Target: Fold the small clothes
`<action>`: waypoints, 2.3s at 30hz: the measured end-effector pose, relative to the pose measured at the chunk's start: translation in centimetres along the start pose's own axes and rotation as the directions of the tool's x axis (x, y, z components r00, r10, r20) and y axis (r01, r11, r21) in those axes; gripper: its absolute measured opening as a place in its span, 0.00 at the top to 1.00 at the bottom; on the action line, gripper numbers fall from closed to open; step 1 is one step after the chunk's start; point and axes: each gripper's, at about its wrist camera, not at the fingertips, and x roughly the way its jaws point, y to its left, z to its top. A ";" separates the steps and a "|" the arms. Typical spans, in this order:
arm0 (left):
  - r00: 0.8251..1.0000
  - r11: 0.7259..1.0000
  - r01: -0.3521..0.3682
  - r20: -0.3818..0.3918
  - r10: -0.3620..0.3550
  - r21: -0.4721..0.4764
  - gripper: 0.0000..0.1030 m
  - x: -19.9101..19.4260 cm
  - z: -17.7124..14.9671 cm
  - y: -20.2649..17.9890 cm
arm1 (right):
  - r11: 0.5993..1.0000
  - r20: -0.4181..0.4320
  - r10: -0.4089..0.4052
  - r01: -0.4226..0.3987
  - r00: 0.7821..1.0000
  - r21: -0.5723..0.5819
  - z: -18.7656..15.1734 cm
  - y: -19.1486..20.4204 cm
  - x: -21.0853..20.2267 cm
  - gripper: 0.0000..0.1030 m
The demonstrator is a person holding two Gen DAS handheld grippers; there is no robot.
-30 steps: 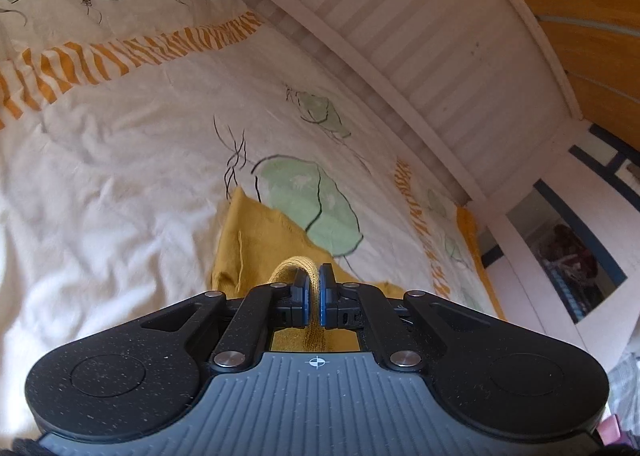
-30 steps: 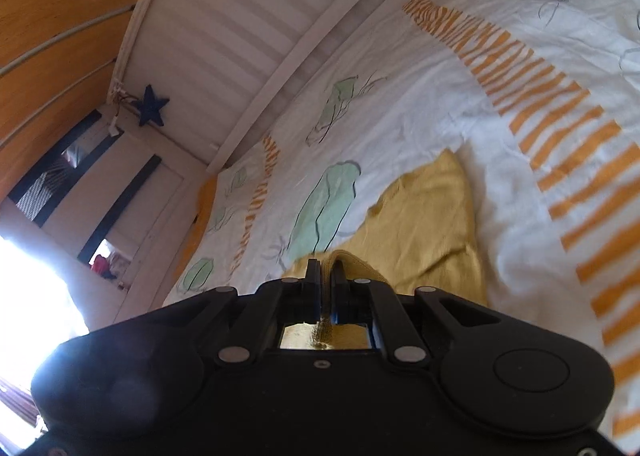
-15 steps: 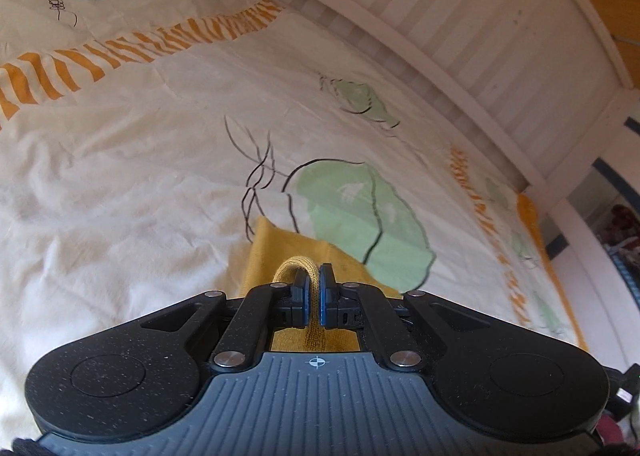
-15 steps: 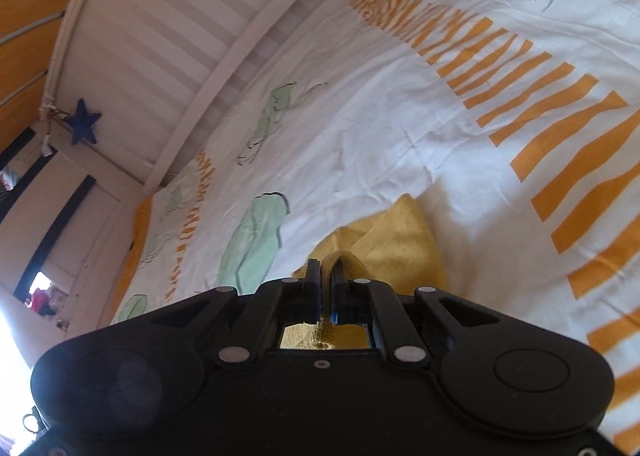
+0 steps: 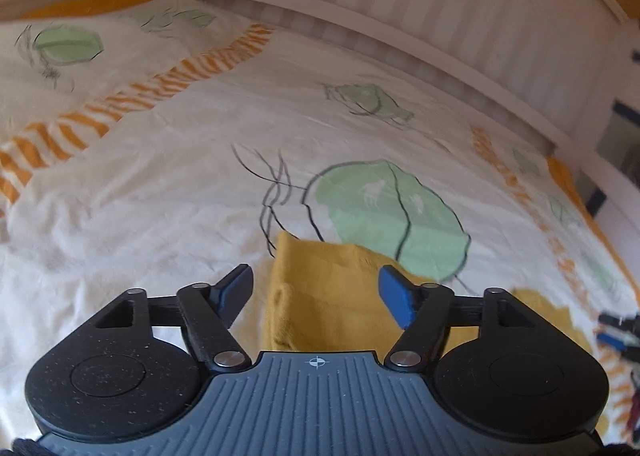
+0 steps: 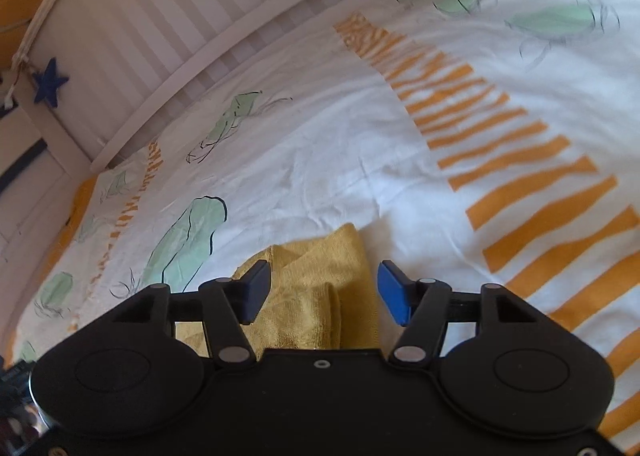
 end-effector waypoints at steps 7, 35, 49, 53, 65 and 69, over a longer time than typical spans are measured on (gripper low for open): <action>0.989 0.982 0.075 -0.136 -0.052 0.171 0.34 -1.1 -4.2 -4.4 | 0.969 -0.096 0.005 -0.028 0.995 -0.244 -2.9 5.6 -0.8 0.32; 0.977 0.987 0.028 -0.215 0.007 0.160 0.32 2.5 -7.5 -4.1 | 0.918 -0.106 -0.166 0.114 0.980 -0.381 -1.9 11.2 9.8 0.27; 0.975 0.980 -0.021 -0.212 0.064 0.197 0.32 4.3 -4.3 -3.7 | 0.868 -0.083 -0.115 0.059 0.990 -0.492 -7.9 9.3 4.0 0.22; 0.971 0.973 -0.039 -0.222 0.091 0.229 0.32 6.2 -3.1 -3.6 | 0.873 -0.080 -0.094 0.043 0.992 -0.487 -8.4 8.9 4.4 0.15; 0.973 0.987 -0.064 -0.209 0.094 0.145 0.32 10.4 0.1 -2.5 | 0.868 -0.051 -0.060 0.027 0.997 -0.497 -9.2 8.4 4.6 0.08; 0.982 0.990 -0.080 -0.163 0.098 0.112 0.32 9.3 0.8 -2.5 | 0.871 -0.047 -0.051 0.022 0.998 -0.491 -9.3 8.3 4.6 0.08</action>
